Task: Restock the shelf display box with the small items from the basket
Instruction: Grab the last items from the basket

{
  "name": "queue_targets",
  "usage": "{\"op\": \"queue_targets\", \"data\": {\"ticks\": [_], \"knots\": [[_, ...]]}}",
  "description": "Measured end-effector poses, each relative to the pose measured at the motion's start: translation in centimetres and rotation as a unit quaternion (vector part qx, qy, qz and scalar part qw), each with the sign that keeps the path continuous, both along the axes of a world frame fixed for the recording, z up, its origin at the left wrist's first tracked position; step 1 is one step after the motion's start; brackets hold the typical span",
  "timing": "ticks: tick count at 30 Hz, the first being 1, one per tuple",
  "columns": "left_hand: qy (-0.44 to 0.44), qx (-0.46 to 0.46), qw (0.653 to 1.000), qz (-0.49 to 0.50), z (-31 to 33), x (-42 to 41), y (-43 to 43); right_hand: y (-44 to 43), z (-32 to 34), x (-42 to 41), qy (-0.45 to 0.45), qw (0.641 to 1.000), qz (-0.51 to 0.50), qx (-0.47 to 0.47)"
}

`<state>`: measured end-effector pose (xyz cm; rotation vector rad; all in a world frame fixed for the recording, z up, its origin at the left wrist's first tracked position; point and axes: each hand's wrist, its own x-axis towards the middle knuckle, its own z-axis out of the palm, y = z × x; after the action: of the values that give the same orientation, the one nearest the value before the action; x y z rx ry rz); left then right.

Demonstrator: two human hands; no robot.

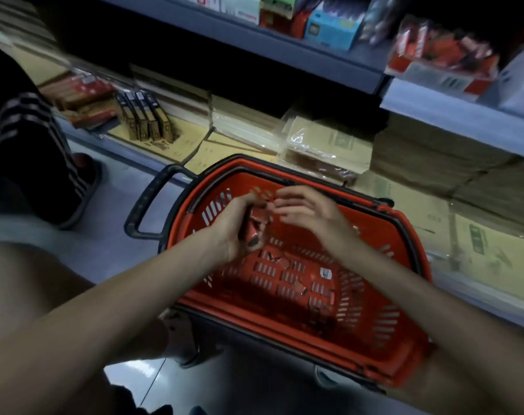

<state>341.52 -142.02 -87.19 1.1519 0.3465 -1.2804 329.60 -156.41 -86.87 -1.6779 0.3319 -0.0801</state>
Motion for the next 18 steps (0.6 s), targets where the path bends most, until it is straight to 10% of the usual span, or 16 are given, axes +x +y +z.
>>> {"op": "queue_targets", "data": {"ticks": [4,9,18], "knots": [[-0.041,0.07,0.996,-0.024,-2.6,1.5,2.3,-2.7,-8.8,0.2,0.136,0.958,0.027,-0.253],[-0.03,0.137,0.989,-0.044,-4.8,2.6,4.4,-3.0,-20.0,0.5,0.314,0.748,0.309,-0.497],[0.034,0.173,0.981,-0.086,-6.6,3.3,4.9,-2.2,-28.1,1.9,0.279,0.764,0.242,-0.529]]}}
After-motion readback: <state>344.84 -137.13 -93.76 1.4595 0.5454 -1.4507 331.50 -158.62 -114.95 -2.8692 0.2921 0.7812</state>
